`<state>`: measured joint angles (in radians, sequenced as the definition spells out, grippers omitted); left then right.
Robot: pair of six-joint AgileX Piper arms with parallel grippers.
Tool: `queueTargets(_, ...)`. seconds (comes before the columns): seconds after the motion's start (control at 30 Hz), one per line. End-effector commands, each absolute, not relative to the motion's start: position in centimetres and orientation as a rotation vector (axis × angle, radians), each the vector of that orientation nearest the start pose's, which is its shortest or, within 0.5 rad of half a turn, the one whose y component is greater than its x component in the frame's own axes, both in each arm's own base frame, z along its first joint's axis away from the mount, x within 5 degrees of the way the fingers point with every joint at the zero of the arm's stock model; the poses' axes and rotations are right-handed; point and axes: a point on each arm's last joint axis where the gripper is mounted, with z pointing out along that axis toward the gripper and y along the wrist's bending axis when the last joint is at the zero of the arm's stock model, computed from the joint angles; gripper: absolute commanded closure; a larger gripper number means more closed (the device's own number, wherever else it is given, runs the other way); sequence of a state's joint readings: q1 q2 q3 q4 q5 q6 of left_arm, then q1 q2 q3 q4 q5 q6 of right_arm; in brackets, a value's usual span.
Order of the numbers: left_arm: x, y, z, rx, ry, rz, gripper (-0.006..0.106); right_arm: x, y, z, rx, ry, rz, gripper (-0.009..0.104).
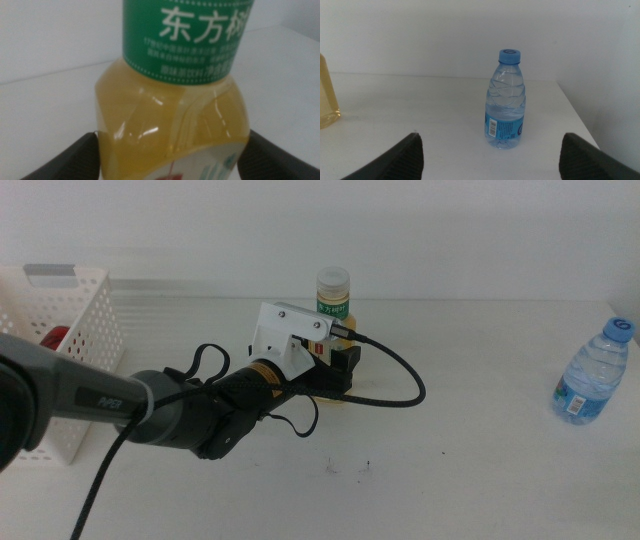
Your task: Use arms to grab the bottles and put them into the dustbin to the left of the table.
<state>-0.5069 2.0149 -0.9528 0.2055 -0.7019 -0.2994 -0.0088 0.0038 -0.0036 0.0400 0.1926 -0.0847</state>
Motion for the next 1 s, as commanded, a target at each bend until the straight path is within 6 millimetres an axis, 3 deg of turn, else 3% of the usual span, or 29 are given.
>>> queueTargets(0.0, 35.0, -21.0, 14.3, 0.438, 1.826, -0.586, 0.007, 5.6, 0.0, 19.7, -0.038, 1.664, -0.048, 0.016)
queueTargets(0.57, 38.1, -22.7, 11.5, 0.438, 1.833, -0.580, 0.007, 5.6, 0.0, 19.7, -0.038, 1.664, -0.048, 0.016)
queueTargets(0.97, 38.6, -22.9, 11.5, 0.471, 1.757, -0.553, 0.007, 5.6, 0.0, 19.7, -0.038, 1.664, -0.048, 0.016)
